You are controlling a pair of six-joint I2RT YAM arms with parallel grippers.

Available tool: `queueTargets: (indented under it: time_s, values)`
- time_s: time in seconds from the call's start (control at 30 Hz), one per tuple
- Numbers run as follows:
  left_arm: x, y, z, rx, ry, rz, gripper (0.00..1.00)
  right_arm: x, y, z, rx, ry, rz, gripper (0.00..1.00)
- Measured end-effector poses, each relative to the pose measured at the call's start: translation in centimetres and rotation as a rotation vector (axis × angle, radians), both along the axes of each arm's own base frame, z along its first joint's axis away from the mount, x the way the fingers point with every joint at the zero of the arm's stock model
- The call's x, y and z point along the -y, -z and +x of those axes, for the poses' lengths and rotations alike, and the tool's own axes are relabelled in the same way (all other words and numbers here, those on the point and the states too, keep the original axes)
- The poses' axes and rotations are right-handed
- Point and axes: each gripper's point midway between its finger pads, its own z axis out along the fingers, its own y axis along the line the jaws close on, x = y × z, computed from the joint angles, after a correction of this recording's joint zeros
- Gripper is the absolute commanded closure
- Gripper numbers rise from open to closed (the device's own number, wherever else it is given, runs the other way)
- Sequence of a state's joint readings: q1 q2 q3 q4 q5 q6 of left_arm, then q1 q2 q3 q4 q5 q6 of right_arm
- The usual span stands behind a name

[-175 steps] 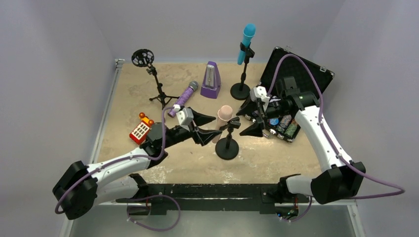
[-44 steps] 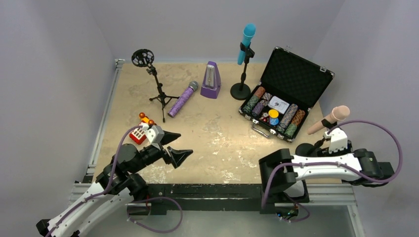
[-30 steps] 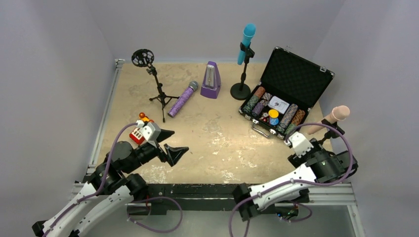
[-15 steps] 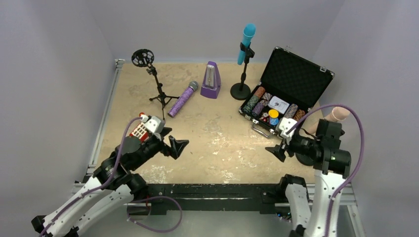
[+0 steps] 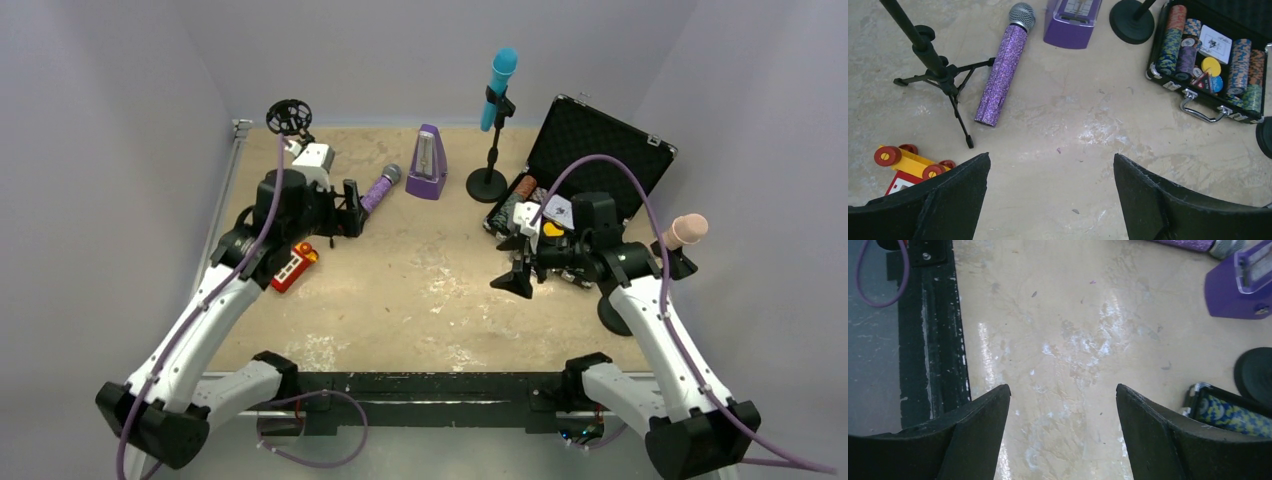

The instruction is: Attach the microphones to the stand

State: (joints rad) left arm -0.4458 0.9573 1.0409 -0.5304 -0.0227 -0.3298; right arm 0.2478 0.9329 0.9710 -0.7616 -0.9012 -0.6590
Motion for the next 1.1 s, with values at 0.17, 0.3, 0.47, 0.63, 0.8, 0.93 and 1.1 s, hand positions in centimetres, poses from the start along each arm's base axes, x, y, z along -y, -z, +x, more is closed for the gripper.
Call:
queueTargets:
  time_s: [0.17,0.3,0.47,0.63,0.8,0.93,1.1]
  values:
    - [0.6,1.7,2.8,-0.12,0.023,0.058,0.05,-0.7,2.1,-0.3,-0.084,-0.039,0.022,0.19]
    - [1.1,2.7,3.8,-0.177,0.068,0.117,0.12,-0.7,1.9,-0.3,-0.064,-0.039,0.031,0.19]
    - [2.3,3.8,7.1,-0.225,0.084,0.174,0.14,-0.8,1.4,-0.1,-0.03,-0.036,0.043,0.19]
    - [1.6,3.3,6.4,-0.227,0.081,0.203,0.13,-0.7,1.5,-0.3,-0.021,-0.031,0.048,0.19]
    - [0.2,-1.5,6.4,-0.096,0.024,0.198,0.12,-0.7,1.5,-0.2,-0.024,-0.029,0.045,0.19]
    - [-2.2,-3.5,6.7,-0.005,-0.093,0.188,0.15,-0.7,1.6,-0.2,-0.025,-0.029,0.045,0.19]
    - [-6.4,-1.0,8.1,0.034,-0.279,0.206,0.27,-0.7,1.6,-0.2,-0.026,-0.028,0.045,0.19]
